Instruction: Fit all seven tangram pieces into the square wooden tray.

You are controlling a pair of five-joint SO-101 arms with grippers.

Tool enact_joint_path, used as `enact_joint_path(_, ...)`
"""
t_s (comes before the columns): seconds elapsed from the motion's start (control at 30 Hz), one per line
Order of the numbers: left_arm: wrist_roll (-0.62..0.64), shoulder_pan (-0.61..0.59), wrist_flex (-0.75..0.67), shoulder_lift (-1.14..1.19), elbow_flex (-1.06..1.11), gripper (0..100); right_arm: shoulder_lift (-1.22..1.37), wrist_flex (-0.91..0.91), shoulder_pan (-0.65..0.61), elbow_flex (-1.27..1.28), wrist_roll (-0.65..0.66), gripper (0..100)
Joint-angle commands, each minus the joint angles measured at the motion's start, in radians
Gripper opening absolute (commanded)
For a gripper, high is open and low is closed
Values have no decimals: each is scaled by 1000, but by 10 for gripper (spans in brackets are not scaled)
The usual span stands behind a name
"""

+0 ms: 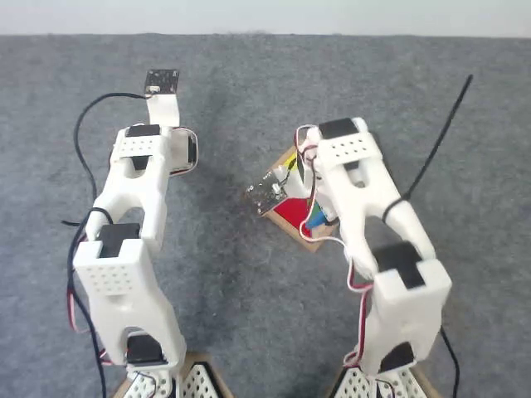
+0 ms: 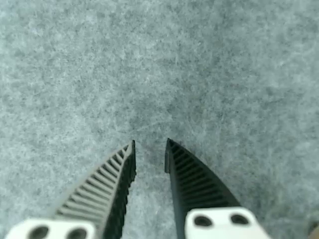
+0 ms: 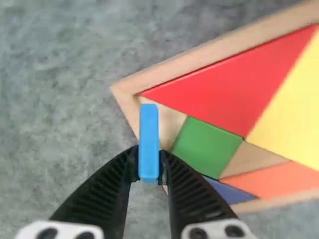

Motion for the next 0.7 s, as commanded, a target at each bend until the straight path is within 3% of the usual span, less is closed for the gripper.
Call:
enact_joint_path(0.0,6,11,-17,-17,-5,94,71,84,-1,-155,78,9)
enact_joint_path(0.4,6,26,-15,-17,-5,94,209,105,-27,-258,230,9)
enact_joint_path(0.67,6,23,-15,-17,-5,94,208,105,24,-259,235,54)
